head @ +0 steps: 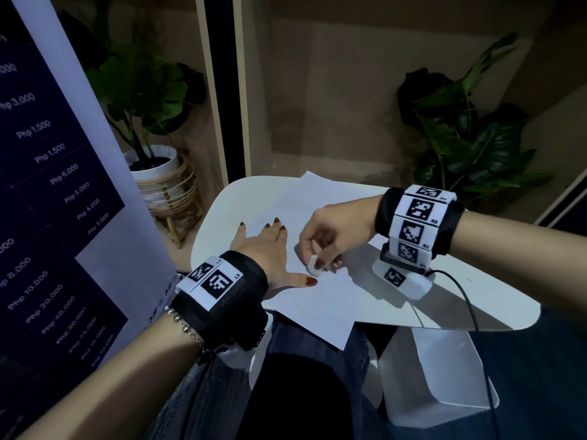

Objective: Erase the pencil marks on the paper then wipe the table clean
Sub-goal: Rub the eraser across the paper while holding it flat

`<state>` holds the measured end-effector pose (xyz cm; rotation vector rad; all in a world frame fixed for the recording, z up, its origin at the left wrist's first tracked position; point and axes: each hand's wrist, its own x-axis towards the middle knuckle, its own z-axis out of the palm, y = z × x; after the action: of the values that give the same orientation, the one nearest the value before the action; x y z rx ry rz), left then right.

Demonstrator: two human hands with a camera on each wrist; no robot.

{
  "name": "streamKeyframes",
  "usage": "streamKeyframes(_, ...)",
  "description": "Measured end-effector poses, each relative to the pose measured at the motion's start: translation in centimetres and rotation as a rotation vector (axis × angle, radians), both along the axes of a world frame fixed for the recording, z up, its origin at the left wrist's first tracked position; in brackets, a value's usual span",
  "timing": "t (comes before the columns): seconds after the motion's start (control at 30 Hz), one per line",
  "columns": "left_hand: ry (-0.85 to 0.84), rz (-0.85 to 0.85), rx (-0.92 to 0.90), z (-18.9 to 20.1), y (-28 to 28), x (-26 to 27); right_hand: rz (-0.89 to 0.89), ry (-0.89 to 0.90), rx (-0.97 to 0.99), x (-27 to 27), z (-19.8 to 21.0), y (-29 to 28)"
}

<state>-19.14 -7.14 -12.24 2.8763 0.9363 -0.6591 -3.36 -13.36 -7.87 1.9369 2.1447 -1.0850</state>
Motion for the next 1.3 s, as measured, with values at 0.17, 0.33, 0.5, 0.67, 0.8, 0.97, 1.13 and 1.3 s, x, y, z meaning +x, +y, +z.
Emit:
streamKeyframes(0.17, -0.003, -0.011, -0.023, 0.3, 0.0, -0.2, -0.121, -0.255, 0.359, 0.3, -0.9, 1.7)
streamKeyframes(0.33, 0.001, -0.010, -0.042, 0.3, 0.2, -0.2, -0.040, -0.157, 0.298, -0.5, -1.4, 0.0)
streamKeyframes(0.5, 0.006, -0.011, -0.022, 0.2, 0.2, -0.2, 0.021, -0.158, 0.144, 0.1, 0.2, -0.5)
streamKeyframes(0.67, -0.021, -0.004, -0.023, 0.3, 0.0, -0.3, -0.155, -0.248, 0.428, 0.0, -1.9, 0.8)
streamKeyframes(0.8, -0.001, 0.001, -0.024, 0.2, -0.1, -0.3, -0.062, -0.006, 0.095, -0.4, -0.9, -0.2)
streamKeyframes(0.97, 0.007, -0.007, -0.016, 0.3, 0.0, -0.1, -0.063, -0.213, 0.220, 0.5, 0.2, 1.3)
streamKeyframes(1.13, -0.014, 0.026, -0.029, 0.1, 0.3, -0.3, -0.220, -0.234, 0.394, 1.2, -0.8, 4.1)
streamKeyframes(1.3, -0.013, 0.041, -0.034, -0.1, 0.4, -0.3, -0.177, -0.210, 0.315, 0.6, -1.4, 4.6)
